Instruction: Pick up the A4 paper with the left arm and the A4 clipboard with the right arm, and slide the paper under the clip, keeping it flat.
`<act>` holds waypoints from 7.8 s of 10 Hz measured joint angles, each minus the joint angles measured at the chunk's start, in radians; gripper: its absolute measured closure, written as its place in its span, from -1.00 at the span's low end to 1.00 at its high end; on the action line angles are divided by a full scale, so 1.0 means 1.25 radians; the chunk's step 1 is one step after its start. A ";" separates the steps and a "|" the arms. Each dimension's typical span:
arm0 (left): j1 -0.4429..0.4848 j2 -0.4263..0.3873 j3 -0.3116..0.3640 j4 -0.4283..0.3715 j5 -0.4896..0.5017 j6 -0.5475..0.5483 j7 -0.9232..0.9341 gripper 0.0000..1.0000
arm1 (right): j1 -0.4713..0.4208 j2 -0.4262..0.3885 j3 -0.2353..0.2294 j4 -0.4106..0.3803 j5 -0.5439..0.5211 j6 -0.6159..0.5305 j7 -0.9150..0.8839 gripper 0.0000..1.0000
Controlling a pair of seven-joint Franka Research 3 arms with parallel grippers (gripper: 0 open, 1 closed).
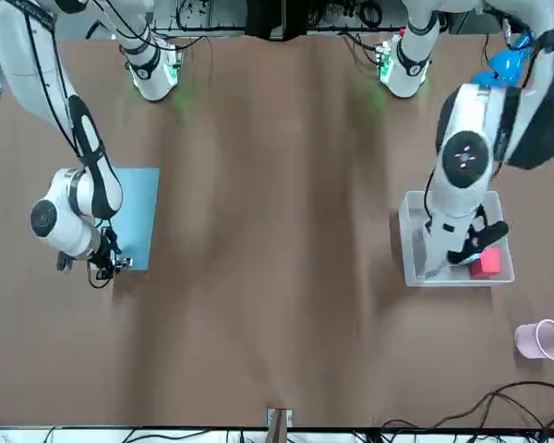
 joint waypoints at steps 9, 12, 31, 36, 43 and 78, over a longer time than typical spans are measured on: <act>0.044 -0.001 0.001 0.128 -0.040 -0.153 -0.001 0.97 | 0.007 -0.005 0.002 0.035 0.001 -0.072 0.035 0.80; 0.084 -0.001 0.002 0.152 -0.082 -0.153 -0.001 0.97 | 0.028 -0.048 0.005 0.072 0.001 -0.121 0.066 0.91; 0.109 -0.021 0.029 0.216 -0.404 -0.070 -0.392 0.97 | 0.637 0.314 0.008 0.623 -0.215 -0.111 0.764 0.91; 0.109 -0.021 0.028 0.216 -0.404 -0.070 -0.392 0.97 | 0.717 0.412 -0.039 0.709 -0.221 -0.093 0.865 0.91; 0.100 -0.019 0.027 0.211 -0.404 -0.070 -0.392 0.97 | 0.709 0.416 -0.058 0.725 -0.221 -0.080 0.868 -0.73; -0.393 0.087 0.025 -0.008 -0.232 0.342 -1.328 0.97 | 0.083 -0.361 -0.039 0.413 -0.061 -0.736 -1.165 -0.97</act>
